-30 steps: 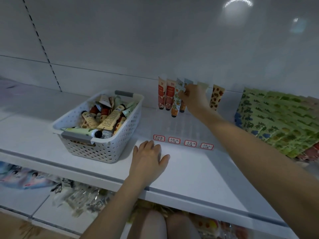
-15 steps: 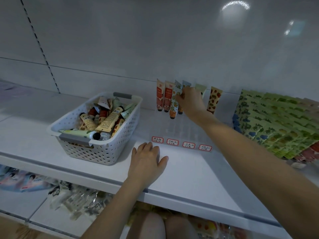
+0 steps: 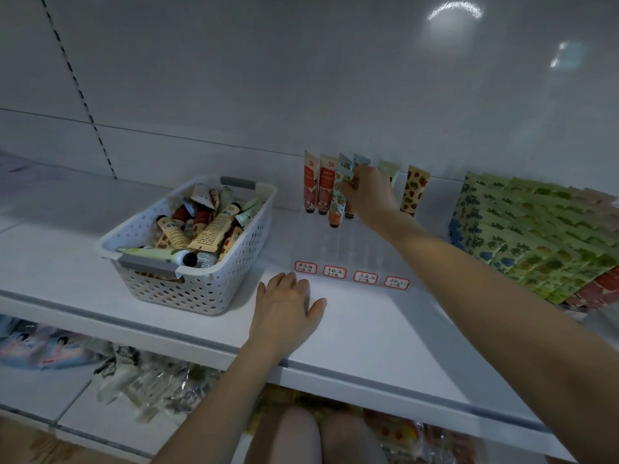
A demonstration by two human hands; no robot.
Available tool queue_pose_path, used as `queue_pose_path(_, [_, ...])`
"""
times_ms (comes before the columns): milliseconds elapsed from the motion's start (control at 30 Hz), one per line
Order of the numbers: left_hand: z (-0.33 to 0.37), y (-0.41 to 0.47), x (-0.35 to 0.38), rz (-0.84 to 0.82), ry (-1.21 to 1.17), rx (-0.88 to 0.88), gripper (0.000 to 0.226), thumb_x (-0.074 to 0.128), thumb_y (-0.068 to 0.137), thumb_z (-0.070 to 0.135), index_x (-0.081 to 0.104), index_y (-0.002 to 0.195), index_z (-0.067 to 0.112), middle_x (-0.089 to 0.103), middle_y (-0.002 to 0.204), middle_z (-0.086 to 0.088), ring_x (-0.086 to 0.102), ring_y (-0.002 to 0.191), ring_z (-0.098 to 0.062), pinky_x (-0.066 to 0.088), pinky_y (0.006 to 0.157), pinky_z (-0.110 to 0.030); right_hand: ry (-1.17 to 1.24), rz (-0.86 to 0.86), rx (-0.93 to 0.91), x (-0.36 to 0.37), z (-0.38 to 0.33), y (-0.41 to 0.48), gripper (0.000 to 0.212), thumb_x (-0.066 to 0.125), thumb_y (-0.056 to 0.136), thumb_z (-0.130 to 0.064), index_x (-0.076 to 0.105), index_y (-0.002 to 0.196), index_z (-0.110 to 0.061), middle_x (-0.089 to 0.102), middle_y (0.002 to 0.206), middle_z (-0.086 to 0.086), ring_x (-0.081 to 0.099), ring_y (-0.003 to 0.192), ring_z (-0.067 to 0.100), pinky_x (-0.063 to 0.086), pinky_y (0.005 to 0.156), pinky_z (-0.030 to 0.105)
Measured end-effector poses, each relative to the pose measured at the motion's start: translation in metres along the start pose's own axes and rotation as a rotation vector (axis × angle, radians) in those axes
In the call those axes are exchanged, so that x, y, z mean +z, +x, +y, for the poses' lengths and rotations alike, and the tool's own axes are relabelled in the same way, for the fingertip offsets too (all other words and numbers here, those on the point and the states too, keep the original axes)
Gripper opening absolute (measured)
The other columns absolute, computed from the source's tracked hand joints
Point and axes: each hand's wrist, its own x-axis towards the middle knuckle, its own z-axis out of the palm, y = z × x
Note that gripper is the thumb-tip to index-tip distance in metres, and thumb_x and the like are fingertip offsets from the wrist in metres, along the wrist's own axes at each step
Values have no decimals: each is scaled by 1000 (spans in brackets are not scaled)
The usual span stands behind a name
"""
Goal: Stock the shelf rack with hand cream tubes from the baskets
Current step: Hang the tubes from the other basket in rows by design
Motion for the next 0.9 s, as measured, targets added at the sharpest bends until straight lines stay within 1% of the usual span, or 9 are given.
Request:
queue_pose_path(133, [1,0,-2,-12,-1,-4,33,39,91,48,44,75,19,41,87,5,47,101,-17,39,95,-39,45,-6,19,0,-1,-1,33,49,93,-12,35,63,-15,40,60,2,39,55,16,28,45,21])
queue_pose_path(233, [1,-1,-2,-8,-7,0,32,39,91,48,43,75,20,42,86,6,47,99,-15,40,94,-39,62,-5,6,0,-2,-2,14,52,92,-14,53,87,-1,53,74,9,49,66,21,33,49,24])
queue_pose_path(300, [2,-1,-3,-2,-15,-4,32,39,91,47,44,74,19,44,85,6,47,98,-15,40,93,-38,61,-4,-4,-1,-3,-2,21,53,91,-16,54,101,3,58,85,13,52,71,23,38,52,26])
queue_pose_path(433, [3,-2,-5,-2,-21,-9,33,40,91,46,47,74,18,47,86,4,47,97,-15,39,93,-37,56,5,-10,-5,-1,-7,25,55,92,-21,56,103,0,63,87,12,56,67,21,42,49,24])
queue_pose_path(533, [5,-3,-8,-7,13,-12,35,40,92,45,52,78,16,52,89,0,48,99,-19,40,91,-36,39,60,-35,-15,-5,-18,31,54,93,-25,53,114,-2,64,96,14,63,79,27,53,65,36])
queue_pose_path(633, [11,-6,-19,-77,85,9,40,35,95,41,59,95,9,57,105,-9,48,105,-25,40,92,-38,125,126,-74,-28,-17,-26,38,53,93,-24,49,126,-4,63,110,12,61,92,24,51,77,33])
queue_pose_path(700, [17,-8,-37,-75,104,66,37,36,97,35,60,100,6,57,109,-12,50,103,-26,41,88,-36,204,134,-96,-37,-30,-28,38,54,93,-23,51,126,-4,63,112,11,60,97,19,48,80,26])
queue_pose_path(800, [18,-9,-85,103,46,109,28,41,97,26,60,96,6,58,101,-12,57,94,-30,42,73,-33,159,41,-118,-45,-52,-28,30,54,93,-23,61,113,-3,66,105,9,61,93,18,47,78,22])
queue_pose_path(900, [-11,5,-135,318,-10,32,25,44,95,20,59,85,3,62,94,-19,57,91,-35,36,67,-35,171,-191,-127,-39,-71,-29,28,55,91,-19,68,92,6,70,83,16,62,66,21,52,65,22])
